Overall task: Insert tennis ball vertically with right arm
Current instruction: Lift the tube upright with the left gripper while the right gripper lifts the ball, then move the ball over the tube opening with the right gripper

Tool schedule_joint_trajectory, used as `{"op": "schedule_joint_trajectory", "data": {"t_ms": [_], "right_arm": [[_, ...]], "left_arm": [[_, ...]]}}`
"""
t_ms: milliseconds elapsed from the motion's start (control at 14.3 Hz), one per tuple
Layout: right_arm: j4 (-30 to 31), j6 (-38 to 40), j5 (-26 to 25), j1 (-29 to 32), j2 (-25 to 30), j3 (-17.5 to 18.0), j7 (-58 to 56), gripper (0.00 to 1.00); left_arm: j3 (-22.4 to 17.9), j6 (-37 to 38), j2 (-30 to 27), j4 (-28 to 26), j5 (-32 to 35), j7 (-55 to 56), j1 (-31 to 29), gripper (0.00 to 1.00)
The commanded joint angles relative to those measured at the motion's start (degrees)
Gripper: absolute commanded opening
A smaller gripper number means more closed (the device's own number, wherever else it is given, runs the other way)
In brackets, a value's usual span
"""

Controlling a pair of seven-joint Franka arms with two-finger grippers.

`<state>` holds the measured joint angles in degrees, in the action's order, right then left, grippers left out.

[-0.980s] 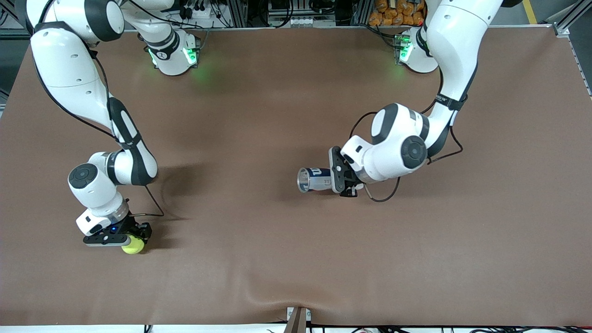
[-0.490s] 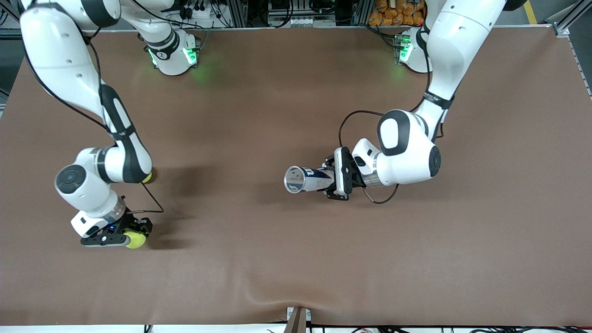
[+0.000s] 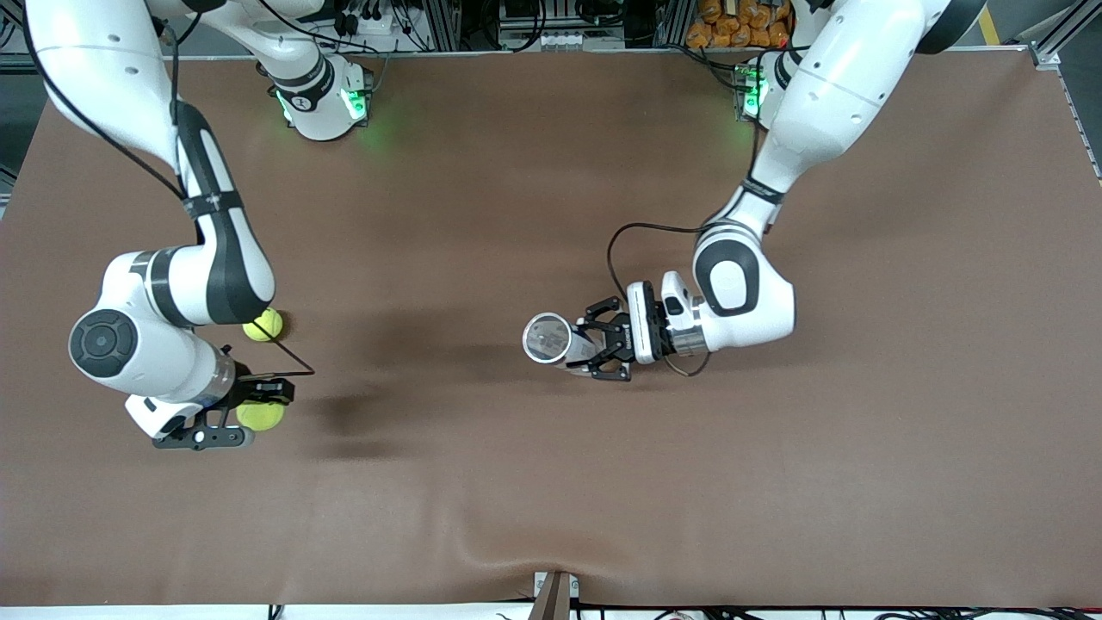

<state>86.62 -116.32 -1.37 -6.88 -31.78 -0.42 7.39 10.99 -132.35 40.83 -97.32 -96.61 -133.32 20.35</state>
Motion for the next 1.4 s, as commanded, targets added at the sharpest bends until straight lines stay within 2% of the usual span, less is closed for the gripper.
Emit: {"op": "schedule_joint_trajectory", "data": {"t_ms": [0, 140, 350, 560, 700, 840, 1330], "right_arm": [[-3.56, 6.62, 0.23, -4.44, 0.40, 0.41, 9.79, 0.10], [-3.56, 6.90, 0.23, -6.64, 1.28, 2.69, 18.84, 0.10], [-3.91, 7.94, 0.14, -7.01, 2.33, 8.48, 31.33, 0.10], [-6.98, 14.69, 0.14, -7.01, 3.65, 10.87, 34.61, 0.10], [-8.91, 19.36, 0.23, -7.09, 4.00, 11.75, 35.66, 0.11], [-9.36, 20.69, 0.23, -7.01, 4.45, 13.85, 38.21, 0.11], [-9.27, 22.72, 0.14, -7.09, 4.71, 21.85, 54.46, 0.11]], "left_arm": [[2.09, 0.25, 2.31, 0.37, -11.28, -11.04, 1.44, 0.58], [2.98, 0.34, 3.54, 0.28, -19.19, -19.57, 2.84, 0.53], [2.99, 1.75, 4.95, -0.51, -27.99, -25.39, 6.27, 0.53], [2.98, 2.70, 7.67, -0.07, -38.44, -35.48, 10.39, 0.54], [2.98, 6.47, 8.90, -0.42, -44.61, -40.60, 11.90, 0.54], [2.81, 10.69, 10.23, -0.42, -47.69, -41.84, 14.09, 0.55], [2.28, 10.27, 11.81, -0.42, -48.06, -47.55, 15.42, 0.55]]}}
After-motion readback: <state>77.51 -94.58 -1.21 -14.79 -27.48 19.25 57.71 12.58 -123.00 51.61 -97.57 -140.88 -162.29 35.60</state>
